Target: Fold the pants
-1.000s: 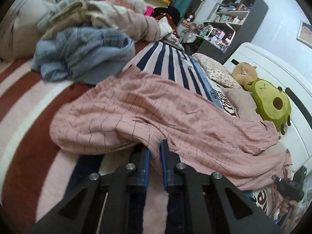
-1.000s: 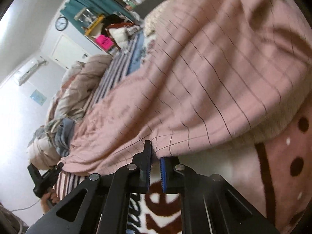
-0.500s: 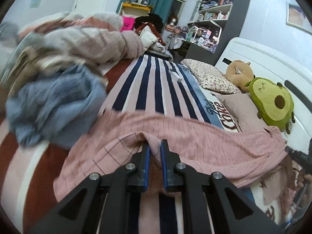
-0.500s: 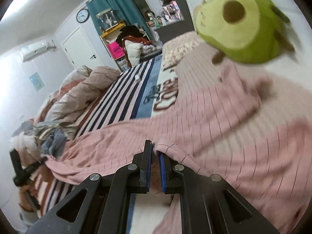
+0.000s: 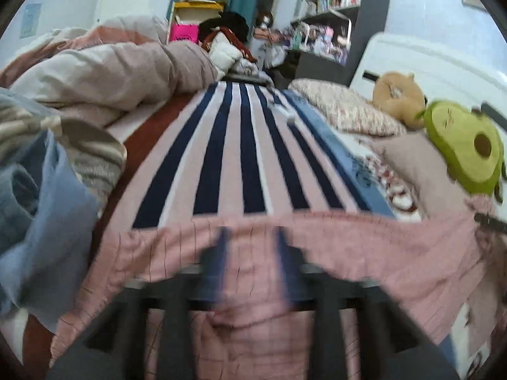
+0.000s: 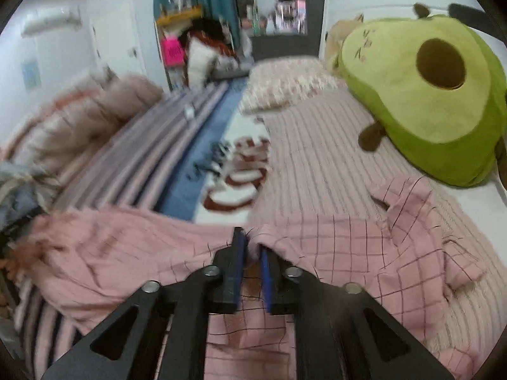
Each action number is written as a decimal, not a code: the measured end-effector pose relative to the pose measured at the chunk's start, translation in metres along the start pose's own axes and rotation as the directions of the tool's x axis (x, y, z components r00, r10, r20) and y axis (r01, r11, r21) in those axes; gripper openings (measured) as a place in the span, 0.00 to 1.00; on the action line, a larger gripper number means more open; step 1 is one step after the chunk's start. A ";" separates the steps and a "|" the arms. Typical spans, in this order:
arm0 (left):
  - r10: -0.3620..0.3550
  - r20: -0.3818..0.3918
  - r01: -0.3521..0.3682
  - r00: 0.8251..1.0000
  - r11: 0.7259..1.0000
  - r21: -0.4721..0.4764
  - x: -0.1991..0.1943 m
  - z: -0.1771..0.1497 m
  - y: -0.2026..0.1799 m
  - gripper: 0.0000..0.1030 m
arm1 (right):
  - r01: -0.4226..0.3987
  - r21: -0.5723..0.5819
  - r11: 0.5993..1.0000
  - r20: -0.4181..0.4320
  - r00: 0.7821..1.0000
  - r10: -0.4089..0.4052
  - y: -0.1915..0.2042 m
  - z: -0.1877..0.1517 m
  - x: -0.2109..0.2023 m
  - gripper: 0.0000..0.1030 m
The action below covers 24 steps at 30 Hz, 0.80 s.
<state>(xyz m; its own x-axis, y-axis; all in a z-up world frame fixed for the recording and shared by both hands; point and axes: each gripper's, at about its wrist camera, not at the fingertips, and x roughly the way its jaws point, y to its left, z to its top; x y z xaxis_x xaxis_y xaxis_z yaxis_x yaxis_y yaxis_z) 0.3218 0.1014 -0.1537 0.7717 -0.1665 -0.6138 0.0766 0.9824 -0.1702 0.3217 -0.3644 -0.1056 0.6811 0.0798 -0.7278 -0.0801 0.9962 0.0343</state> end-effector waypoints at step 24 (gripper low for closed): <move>-0.177 0.025 0.173 0.984 0.979 0.105 -0.044 -0.048 -0.037 0.63 | 0.132 -0.273 0.953 -0.071 0.985 -0.157 0.017 -0.124 -0.106 0.39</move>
<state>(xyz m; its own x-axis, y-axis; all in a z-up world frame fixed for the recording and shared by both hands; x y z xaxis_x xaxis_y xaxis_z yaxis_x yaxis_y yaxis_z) 0.2548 0.0683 -0.1570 0.7615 -0.3356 -0.5545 0.2754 0.9420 -0.1919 0.1584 -0.3606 -0.1131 0.6319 -0.0804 -0.7709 -0.1844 0.9504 -0.2503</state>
